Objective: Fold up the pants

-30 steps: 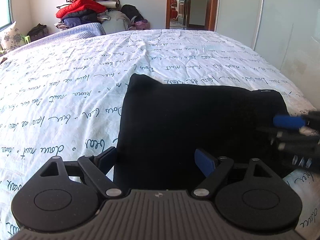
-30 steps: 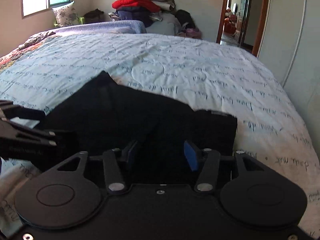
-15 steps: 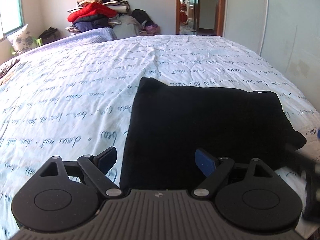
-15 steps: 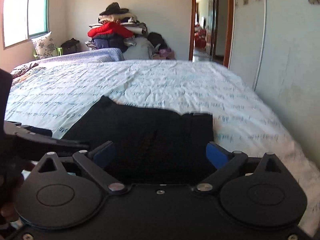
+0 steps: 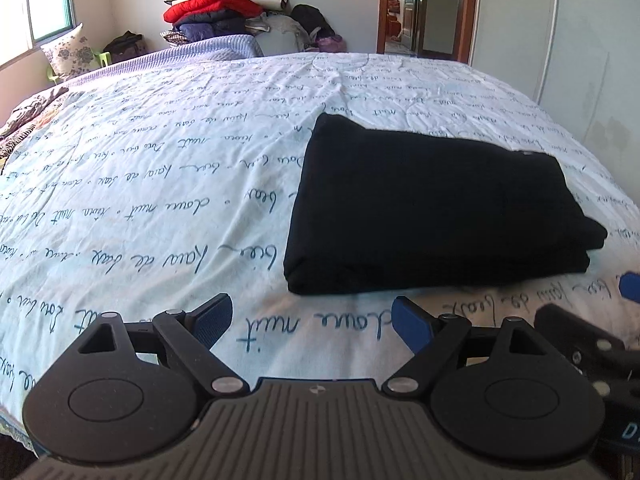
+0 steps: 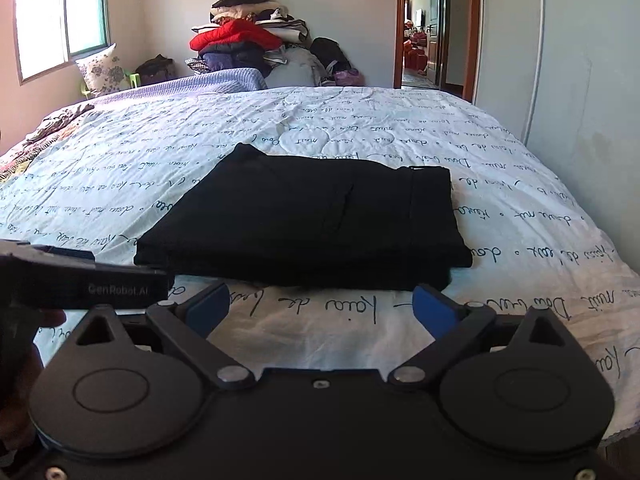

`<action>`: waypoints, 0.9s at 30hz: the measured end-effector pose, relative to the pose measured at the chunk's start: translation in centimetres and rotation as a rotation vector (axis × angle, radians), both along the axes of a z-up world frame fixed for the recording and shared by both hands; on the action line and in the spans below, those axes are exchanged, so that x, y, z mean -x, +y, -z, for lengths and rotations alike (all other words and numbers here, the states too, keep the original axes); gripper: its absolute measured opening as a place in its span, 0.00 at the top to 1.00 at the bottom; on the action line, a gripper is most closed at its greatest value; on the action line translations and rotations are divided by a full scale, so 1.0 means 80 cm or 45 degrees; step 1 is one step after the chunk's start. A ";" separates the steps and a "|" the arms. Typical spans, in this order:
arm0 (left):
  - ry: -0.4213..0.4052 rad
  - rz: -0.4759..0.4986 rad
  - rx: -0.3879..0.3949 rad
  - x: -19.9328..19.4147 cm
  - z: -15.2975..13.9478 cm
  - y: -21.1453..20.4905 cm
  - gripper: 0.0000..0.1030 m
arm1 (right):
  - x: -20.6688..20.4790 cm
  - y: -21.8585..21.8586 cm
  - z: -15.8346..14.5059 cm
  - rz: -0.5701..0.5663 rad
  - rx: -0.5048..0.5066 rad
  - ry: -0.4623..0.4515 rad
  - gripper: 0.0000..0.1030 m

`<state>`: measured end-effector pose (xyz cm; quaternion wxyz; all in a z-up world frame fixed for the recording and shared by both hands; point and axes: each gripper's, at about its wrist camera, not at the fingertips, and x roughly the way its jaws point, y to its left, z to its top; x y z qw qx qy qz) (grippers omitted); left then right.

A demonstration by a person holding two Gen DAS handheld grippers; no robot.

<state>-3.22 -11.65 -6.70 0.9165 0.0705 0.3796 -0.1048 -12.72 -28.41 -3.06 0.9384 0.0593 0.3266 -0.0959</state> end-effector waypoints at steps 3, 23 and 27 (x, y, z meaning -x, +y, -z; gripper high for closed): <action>0.004 0.002 -0.009 0.004 0.002 0.001 0.14 | -0.003 0.003 0.004 -0.007 0.020 0.010 0.04; 0.009 -0.014 -0.044 0.005 0.009 0.005 0.14 | 0.002 -0.002 0.012 -0.006 0.034 0.029 0.04; 0.014 -0.013 -0.047 0.004 0.010 0.004 0.14 | 0.002 -0.005 0.014 -0.001 0.025 0.033 0.04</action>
